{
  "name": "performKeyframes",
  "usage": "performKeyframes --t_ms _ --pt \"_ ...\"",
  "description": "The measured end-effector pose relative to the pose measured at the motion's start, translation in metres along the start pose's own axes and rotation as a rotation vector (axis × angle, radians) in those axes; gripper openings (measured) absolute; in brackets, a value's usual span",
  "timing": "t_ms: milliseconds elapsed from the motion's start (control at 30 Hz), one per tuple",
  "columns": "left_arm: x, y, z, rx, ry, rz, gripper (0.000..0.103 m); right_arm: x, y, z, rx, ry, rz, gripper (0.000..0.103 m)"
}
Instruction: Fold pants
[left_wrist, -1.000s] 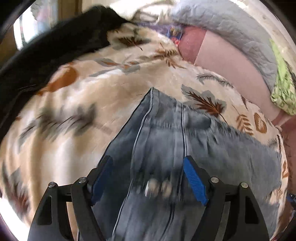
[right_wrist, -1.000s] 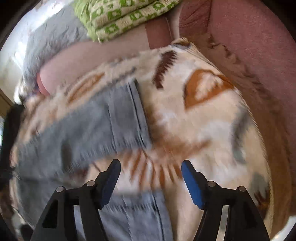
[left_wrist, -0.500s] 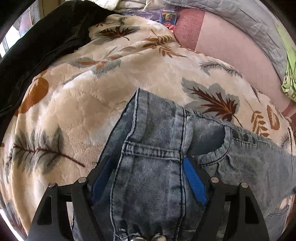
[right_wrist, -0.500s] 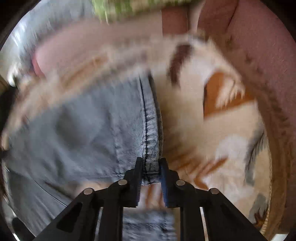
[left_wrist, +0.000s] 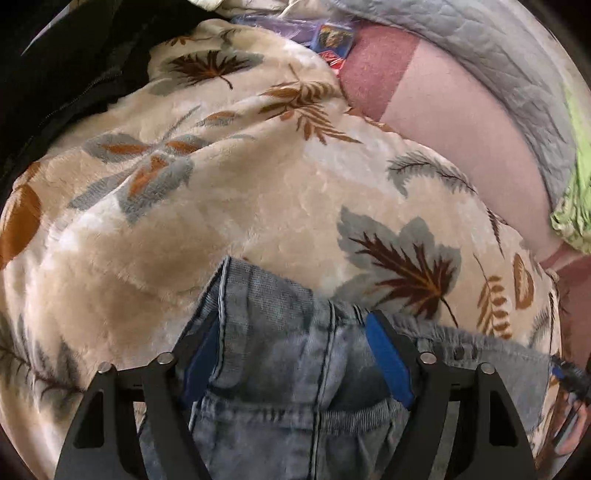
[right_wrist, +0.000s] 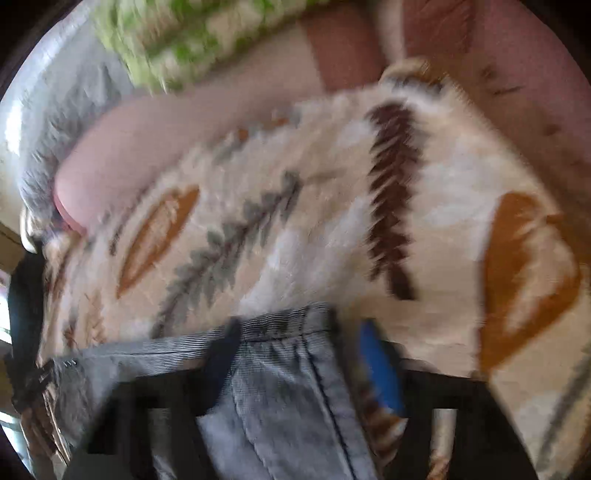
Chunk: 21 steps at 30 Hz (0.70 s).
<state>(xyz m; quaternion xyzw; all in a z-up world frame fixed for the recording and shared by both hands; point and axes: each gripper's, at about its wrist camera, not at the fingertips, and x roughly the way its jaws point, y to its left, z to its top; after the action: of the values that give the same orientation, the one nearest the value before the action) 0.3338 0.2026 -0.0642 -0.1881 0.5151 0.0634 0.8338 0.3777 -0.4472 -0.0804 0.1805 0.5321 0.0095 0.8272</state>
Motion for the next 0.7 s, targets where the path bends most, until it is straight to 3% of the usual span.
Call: performKeyframes --t_ms 33,133,333,433,600,700 --pt "0.0 -0.001 0.003 0.007 -0.006 0.01 0.047 0.005 0.004 -0.002 -0.019 0.01 -0.03 0.03" --pt "0.008 0.002 0.01 0.003 0.028 0.043 0.021 0.004 0.012 -0.007 -0.051 -0.005 -0.067 0.023" --pt "0.006 0.005 0.014 0.019 0.021 0.06 0.003 -0.01 0.017 -0.008 -0.086 -0.022 -0.082 0.02" --pt "-0.004 0.005 0.012 0.034 -0.006 0.064 0.002 -0.022 0.019 -0.006 -0.087 -0.038 -0.078 0.018" --pt "-0.06 0.004 0.004 0.062 -0.115 0.003 0.002 -0.068 0.022 -0.016 -0.079 -0.123 -0.02 0.018" --pt "-0.117 0.004 -0.017 0.087 -0.196 -0.067 0.002 -0.114 0.02 -0.033 -0.085 -0.19 0.022 0.018"
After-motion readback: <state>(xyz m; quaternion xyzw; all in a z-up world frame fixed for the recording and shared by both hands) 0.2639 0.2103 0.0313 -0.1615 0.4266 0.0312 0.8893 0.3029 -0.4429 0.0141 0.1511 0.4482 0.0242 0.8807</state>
